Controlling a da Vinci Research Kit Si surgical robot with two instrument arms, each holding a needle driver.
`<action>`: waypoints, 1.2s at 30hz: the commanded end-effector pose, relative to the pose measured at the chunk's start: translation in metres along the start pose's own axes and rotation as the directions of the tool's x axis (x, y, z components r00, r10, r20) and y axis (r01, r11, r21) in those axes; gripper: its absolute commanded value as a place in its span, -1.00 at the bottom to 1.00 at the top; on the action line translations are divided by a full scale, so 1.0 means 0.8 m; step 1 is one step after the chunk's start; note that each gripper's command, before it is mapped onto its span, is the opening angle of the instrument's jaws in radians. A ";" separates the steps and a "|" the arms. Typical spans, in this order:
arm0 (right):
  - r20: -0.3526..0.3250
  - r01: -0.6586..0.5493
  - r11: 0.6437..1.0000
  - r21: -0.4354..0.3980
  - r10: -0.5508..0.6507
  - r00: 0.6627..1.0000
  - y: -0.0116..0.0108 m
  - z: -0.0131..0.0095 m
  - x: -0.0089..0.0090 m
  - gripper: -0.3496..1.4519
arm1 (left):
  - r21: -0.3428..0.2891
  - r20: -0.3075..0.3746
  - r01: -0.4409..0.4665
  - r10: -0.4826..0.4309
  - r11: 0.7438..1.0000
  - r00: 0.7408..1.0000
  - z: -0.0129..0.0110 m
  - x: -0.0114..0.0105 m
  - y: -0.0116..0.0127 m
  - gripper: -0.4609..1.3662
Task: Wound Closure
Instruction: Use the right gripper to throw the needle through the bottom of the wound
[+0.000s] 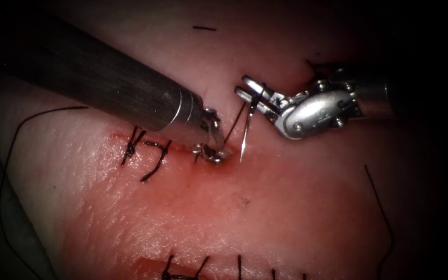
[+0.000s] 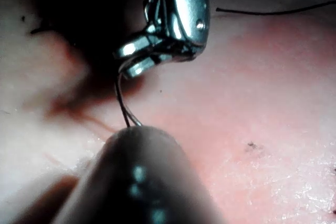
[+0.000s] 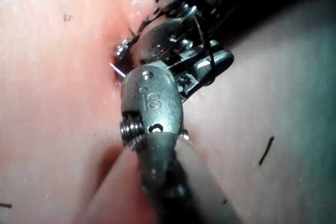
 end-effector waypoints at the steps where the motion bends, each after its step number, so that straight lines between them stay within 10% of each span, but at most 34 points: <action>1: 0.001 0.008 1.000 -0.009 -0.008 1.000 -0.0001 0.0002 -0.0002 -1.00 | -0.002 -0.005 0.000 0.000 1.000 1.000 -0.0001 0.0000 0.0000 0.22; 36: 0.043 0.119 0.987 0.110 -0.125 0.991 -0.0083 -0.0018 -0.0046 -1.00 | -0.025 -0.063 0.026 -0.027 0.999 0.998 -0.0038 -0.0006 0.0002 0.07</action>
